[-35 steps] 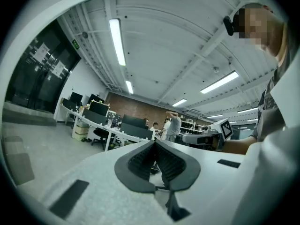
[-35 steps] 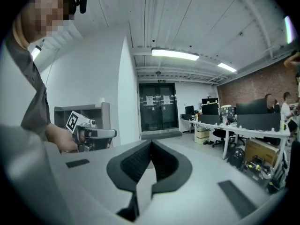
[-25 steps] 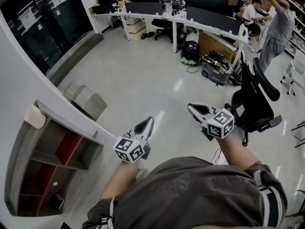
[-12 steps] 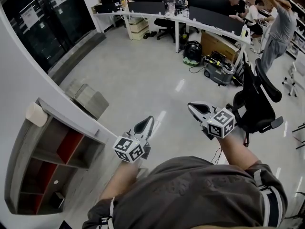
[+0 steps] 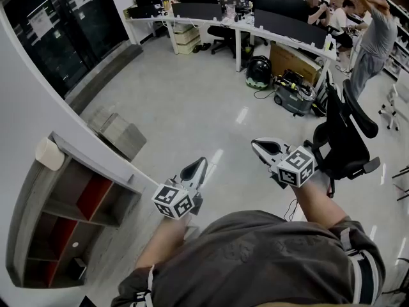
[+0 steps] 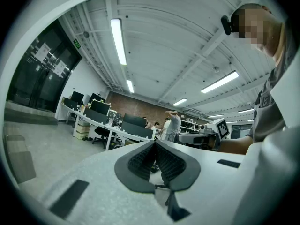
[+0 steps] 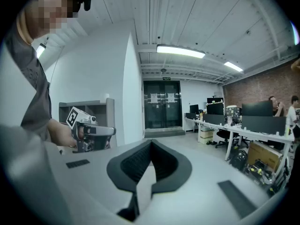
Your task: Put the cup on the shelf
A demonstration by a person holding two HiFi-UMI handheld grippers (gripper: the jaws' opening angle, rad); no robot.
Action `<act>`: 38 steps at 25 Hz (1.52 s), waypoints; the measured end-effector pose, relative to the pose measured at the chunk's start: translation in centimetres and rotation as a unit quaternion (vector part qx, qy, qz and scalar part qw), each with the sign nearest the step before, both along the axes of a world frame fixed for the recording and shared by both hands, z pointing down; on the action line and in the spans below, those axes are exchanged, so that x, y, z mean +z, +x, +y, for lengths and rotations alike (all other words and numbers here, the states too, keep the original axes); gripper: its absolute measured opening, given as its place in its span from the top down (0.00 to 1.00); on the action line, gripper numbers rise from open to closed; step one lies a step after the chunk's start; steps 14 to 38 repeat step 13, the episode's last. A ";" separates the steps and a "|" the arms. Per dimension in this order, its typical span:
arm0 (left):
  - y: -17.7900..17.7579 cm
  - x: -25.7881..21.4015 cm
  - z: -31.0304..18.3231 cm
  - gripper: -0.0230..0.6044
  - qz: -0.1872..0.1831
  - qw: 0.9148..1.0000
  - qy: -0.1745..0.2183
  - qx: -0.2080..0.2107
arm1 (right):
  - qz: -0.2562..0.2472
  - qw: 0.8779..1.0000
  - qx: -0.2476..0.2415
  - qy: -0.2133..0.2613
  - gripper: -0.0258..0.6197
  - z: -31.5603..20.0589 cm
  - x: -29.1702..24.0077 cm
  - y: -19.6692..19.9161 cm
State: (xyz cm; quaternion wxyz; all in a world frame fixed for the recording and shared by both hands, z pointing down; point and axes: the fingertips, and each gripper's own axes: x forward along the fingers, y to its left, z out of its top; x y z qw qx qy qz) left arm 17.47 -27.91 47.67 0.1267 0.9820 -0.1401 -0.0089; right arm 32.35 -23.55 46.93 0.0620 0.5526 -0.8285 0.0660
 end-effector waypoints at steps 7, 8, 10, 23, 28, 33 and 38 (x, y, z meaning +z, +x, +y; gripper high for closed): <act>0.3 0.1 0.1 0.96 0.001 1.000 -0.001 0.002 | 0.000 1.000 0.000 0.000 0.98 0.0 0.2 0.1; 0.3 0.1 0.1 0.96 0.001 1.000 -0.001 0.002 | 0.000 1.000 0.000 0.000 0.98 0.0 0.3 0.1; 0.3 0.1 0.0 0.96 0.001 1.000 -0.001 0.002 | -0.001 1.000 -0.001 0.000 0.98 -0.1 0.2 0.1; 0.2 0.0 0.0 0.96 0.001 1.000 -0.002 0.003 | 0.000 1.000 -0.002 0.001 0.98 -0.2 0.1 -0.1; 0.2 0.0 0.0 0.96 0.001 1.000 -0.002 0.003 | 0.000 1.000 -0.002 0.001 0.98 -0.2 0.1 -0.1; 0.2 0.0 0.0 0.96 0.001 1.000 -0.002 0.003 | 0.000 1.000 -0.002 0.001 0.98 -0.2 0.1 -0.1; 0.2 0.0 0.0 0.96 0.001 1.000 -0.002 0.003 | 0.000 1.000 -0.002 0.001 0.98 -0.2 0.1 -0.1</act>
